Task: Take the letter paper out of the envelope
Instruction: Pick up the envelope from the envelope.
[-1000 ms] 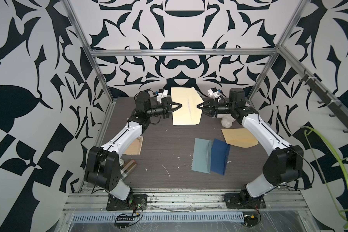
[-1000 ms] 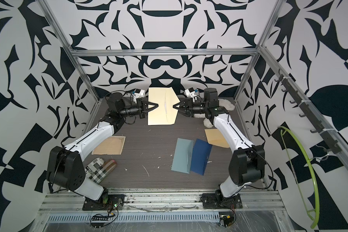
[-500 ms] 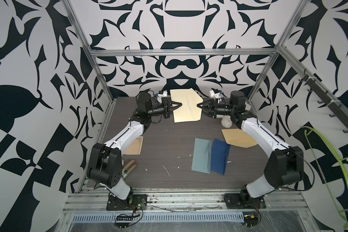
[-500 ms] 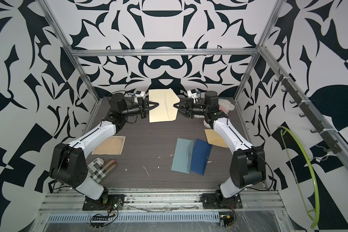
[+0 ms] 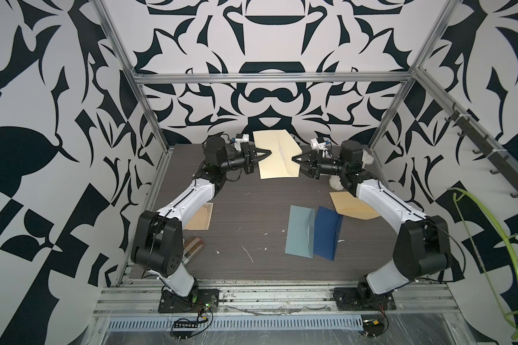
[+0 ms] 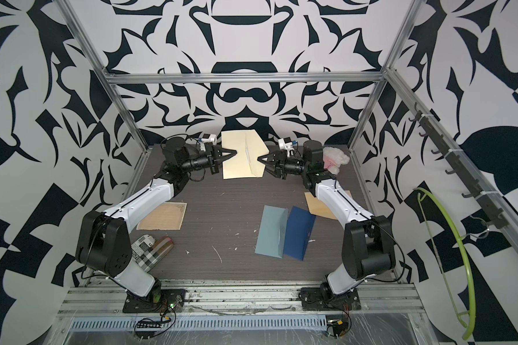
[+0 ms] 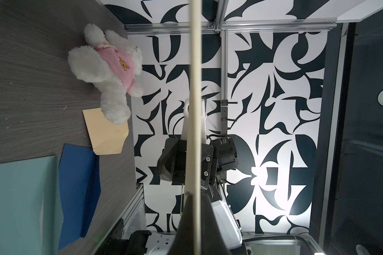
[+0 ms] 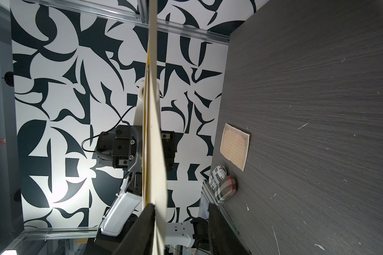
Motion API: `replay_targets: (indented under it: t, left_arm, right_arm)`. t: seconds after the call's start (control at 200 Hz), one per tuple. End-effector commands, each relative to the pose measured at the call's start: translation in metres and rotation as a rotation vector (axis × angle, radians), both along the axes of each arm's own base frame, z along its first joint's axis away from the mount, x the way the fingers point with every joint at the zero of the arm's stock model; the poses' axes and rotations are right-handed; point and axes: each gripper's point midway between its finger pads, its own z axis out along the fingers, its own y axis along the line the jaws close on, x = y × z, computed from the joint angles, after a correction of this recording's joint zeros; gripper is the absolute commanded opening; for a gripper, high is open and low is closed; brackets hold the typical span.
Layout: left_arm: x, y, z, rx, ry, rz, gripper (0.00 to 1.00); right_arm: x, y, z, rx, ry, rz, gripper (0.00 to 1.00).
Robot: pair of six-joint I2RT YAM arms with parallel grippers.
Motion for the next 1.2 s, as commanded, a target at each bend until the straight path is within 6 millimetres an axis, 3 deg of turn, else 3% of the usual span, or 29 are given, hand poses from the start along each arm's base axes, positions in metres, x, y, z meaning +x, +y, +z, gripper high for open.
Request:
replay_targets:
  t: [0.0,0.53,0.815,1.194]
  left_arm:
    - [0.004,-0.001,0.018,-0.026,-0.06,0.002,0.0]
    - [0.007,-0.002,0.02,-0.029,-0.066,-0.002,0.0]
    - [0.009,-0.002,0.017,-0.026,-0.063,0.002,0.0]
    - [0.008,-0.003,0.013,-0.02,-0.058,0.004,0.0]
  right_arm:
    - [-0.008,0.012,0.02,0.037,-0.074,0.019,0.42]
    - [-0.013,0.027,0.014,0.034,-0.064,0.037,0.39]
    - [-0.015,0.033,0.025,0.069,-0.075,0.04,0.39]
    - [-0.018,0.037,0.041,0.126,-0.075,0.024,0.3]
